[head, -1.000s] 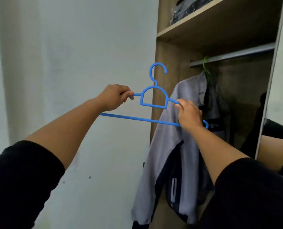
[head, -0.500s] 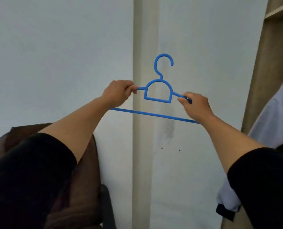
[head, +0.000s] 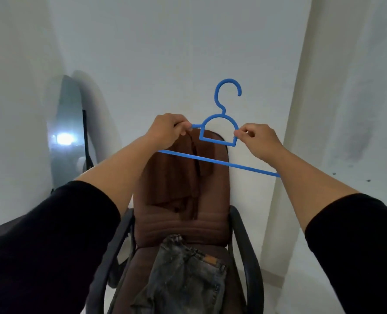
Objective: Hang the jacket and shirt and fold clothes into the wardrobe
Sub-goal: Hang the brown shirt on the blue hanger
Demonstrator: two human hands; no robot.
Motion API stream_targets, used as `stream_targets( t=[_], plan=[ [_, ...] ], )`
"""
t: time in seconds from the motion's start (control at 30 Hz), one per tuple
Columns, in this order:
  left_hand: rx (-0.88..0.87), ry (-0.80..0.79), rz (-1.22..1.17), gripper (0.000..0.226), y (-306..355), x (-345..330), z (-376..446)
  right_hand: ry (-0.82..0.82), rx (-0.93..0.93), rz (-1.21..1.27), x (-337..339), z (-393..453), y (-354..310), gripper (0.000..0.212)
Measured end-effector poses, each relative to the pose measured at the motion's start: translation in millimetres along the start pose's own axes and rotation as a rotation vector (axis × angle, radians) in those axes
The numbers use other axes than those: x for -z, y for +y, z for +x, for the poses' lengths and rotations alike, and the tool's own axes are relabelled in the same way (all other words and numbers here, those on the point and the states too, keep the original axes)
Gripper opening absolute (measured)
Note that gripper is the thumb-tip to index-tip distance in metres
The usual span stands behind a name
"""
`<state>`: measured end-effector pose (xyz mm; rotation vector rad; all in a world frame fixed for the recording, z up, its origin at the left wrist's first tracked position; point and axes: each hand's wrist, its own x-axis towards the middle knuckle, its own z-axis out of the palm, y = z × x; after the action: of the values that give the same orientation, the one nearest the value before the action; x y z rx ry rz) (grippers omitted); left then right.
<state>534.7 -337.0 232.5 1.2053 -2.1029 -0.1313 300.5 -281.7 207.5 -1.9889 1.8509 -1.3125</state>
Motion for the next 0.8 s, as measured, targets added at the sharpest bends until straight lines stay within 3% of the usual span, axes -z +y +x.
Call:
stream_targets(
  t=[0.17, 0.33, 0.47, 0.63, 0.8],
  plan=[
    [0.057, 0.043, 0.061, 0.022, -35, -14, 4, 0.031, -0.03, -0.063, -34, 17, 4, 0.022],
    [0.136, 0.125, 0.075, 0.034, -76, -46, 46, 0.167, -0.142, -0.158, -58, 63, 41, 0.024],
    [0.21, 0.043, 0.134, 0.041, -112, -79, 104, 0.26, -0.226, -0.17, -83, 124, 79, 0.028],
    [0.375, -0.11, 0.232, 0.046, -147, -122, 187, 0.246, -0.236, -0.183, -115, 209, 118, 0.028],
    [0.509, -0.139, 0.245, 0.062, -181, -165, 250, 0.255, -0.237, -0.15, -150, 271, 146, 0.027]
  ],
)
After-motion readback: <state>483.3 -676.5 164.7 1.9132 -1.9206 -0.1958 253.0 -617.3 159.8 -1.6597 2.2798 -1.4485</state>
